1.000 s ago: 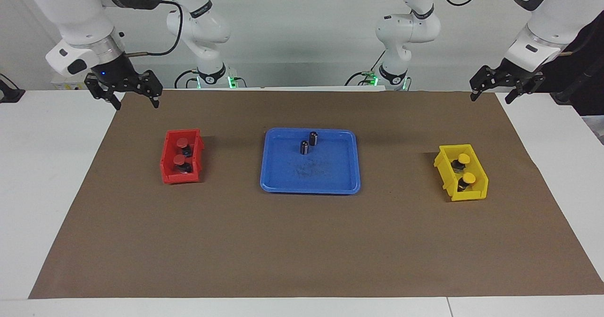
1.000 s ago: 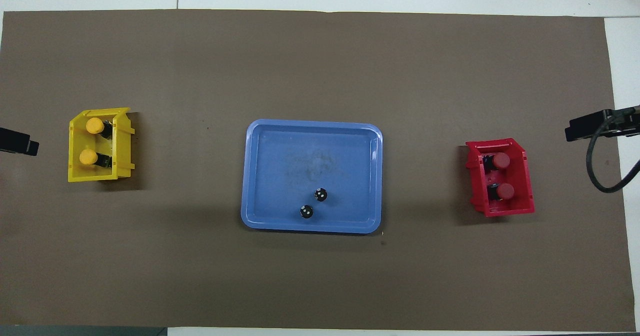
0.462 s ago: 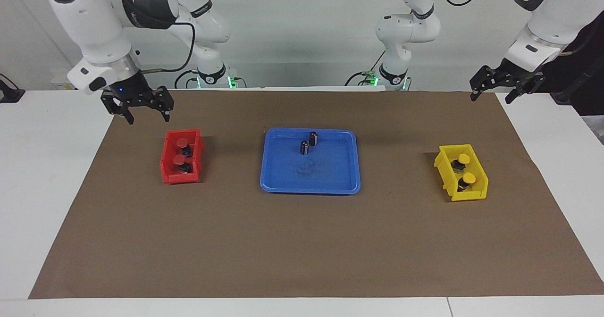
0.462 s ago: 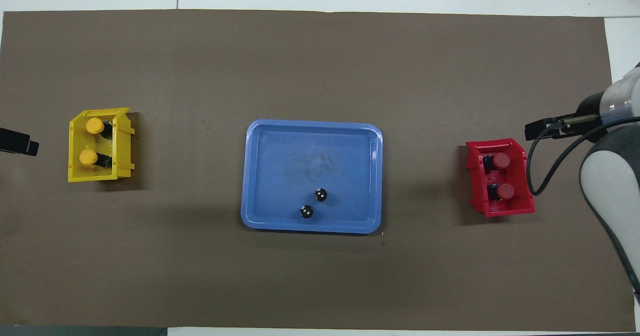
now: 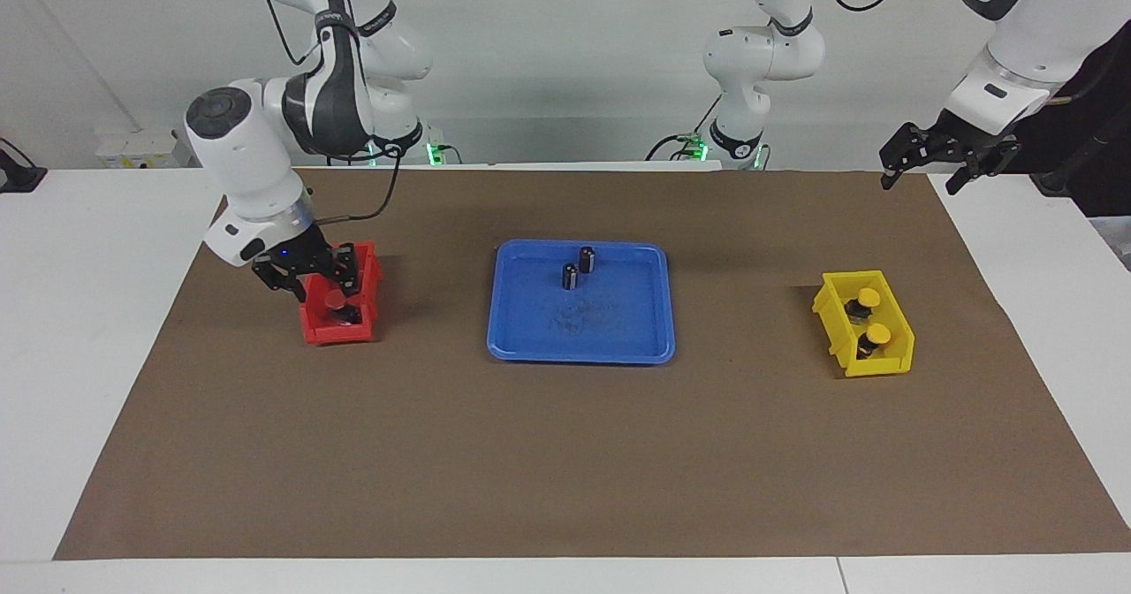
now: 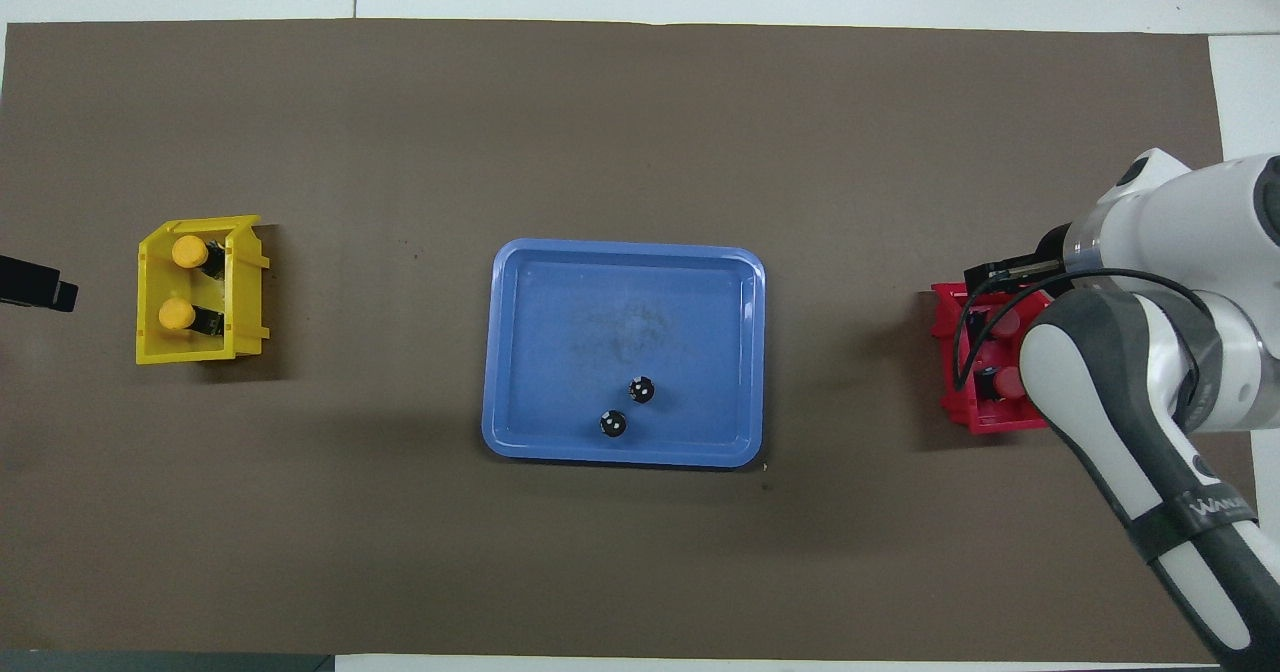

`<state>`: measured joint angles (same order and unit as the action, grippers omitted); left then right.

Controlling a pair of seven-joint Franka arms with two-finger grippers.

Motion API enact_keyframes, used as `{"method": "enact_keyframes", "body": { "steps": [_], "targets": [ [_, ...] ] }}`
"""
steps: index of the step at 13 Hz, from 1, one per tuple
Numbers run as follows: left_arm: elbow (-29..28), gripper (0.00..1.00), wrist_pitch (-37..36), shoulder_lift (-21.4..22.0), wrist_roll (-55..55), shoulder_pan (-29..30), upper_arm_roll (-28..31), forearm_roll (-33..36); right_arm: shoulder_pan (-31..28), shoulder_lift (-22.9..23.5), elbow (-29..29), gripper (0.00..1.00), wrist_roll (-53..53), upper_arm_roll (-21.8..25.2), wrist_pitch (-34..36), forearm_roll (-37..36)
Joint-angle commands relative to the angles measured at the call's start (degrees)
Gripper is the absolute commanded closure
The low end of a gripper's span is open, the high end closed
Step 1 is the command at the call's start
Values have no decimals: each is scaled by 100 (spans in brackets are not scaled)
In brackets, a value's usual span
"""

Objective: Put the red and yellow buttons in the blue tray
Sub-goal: 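Reach the right gripper into the red holder and grasp a red button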

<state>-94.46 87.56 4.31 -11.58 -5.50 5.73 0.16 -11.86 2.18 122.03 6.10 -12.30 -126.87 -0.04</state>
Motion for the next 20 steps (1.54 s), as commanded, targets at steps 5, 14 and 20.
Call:
{"method": "enact_keyframes", "body": {
  "steps": [5, 14, 20],
  "targets": [
    [-99, 0, -73, 123, -2, 14, -1, 72, -141, -192, 646, 36, -21, -1, -558, 135],
    [-274, 0, -170, 219, 59, 278, 7, 99, -246, -305, 1112, 38, 110, -1, -892, 135],
    [-275, 0, -134, 211, 68, 216, -27, 99, -255, -341, 1148, 73, 269, 8, -831, 127]
  ]
}}
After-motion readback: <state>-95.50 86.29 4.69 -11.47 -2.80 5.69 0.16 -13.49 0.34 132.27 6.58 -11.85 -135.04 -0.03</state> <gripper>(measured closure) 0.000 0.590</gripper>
